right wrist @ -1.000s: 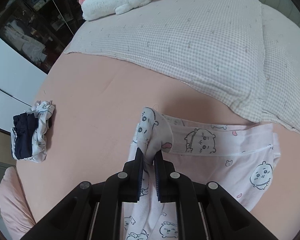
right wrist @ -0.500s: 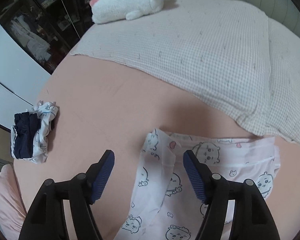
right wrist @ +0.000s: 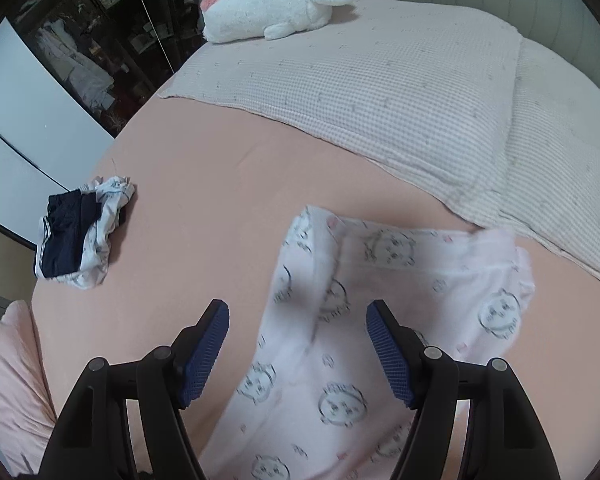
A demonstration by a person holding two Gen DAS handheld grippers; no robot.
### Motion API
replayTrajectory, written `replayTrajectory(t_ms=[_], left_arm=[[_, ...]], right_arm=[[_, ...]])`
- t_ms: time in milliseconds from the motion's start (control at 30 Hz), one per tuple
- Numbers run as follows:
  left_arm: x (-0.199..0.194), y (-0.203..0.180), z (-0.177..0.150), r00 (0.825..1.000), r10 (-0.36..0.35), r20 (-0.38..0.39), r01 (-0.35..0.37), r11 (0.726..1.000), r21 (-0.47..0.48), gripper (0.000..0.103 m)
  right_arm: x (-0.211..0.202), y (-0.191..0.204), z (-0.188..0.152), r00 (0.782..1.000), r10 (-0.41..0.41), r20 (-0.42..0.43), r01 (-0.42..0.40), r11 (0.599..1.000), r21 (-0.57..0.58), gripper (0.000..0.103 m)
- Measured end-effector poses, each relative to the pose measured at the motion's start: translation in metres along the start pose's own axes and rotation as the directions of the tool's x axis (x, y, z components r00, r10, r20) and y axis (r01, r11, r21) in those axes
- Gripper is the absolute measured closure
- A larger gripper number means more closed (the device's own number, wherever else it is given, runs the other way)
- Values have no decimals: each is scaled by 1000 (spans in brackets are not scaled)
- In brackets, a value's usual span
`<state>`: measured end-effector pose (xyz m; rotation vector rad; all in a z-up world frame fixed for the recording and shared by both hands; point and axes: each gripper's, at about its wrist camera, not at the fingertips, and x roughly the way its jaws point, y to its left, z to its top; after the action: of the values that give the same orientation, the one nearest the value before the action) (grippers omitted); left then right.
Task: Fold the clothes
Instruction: 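Lower the folded pants onto the bed and open both grippers, then move both grippers to the elastic waistband of the folded pants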
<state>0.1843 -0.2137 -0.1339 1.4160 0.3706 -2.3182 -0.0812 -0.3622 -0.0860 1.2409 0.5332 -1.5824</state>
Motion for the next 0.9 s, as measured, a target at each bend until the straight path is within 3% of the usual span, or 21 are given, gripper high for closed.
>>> replayTrajectory(t_ms=[100, 300, 467, 633, 900], left_arm=[[0, -8, 2, 1000, -28, 6, 27, 999, 44, 18], [-9, -33, 2, 998, -56, 23, 52, 987, 154, 18], [-15, -48, -5, 999, -20, 49, 7, 967, 253, 18], [-21, -56, -14, 998, 31, 54, -45, 955, 294, 18], [-24, -66, -16, 999, 31, 36, -40, 952, 304, 18]], right_arm=[[-17, -10, -21, 1000, -18, 3, 18, 1000, -22, 32], [-41, -22, -72, 992, -116, 52, 120, 989, -84, 31], [-51, -18, -118, 974, -203, 99, 217, 962, -166, 31], [-51, -19, -151, 974, -214, 70, 223, 959, -172, 31], [-77, -22, -182, 977, -187, 105, 201, 968, -150, 31]])
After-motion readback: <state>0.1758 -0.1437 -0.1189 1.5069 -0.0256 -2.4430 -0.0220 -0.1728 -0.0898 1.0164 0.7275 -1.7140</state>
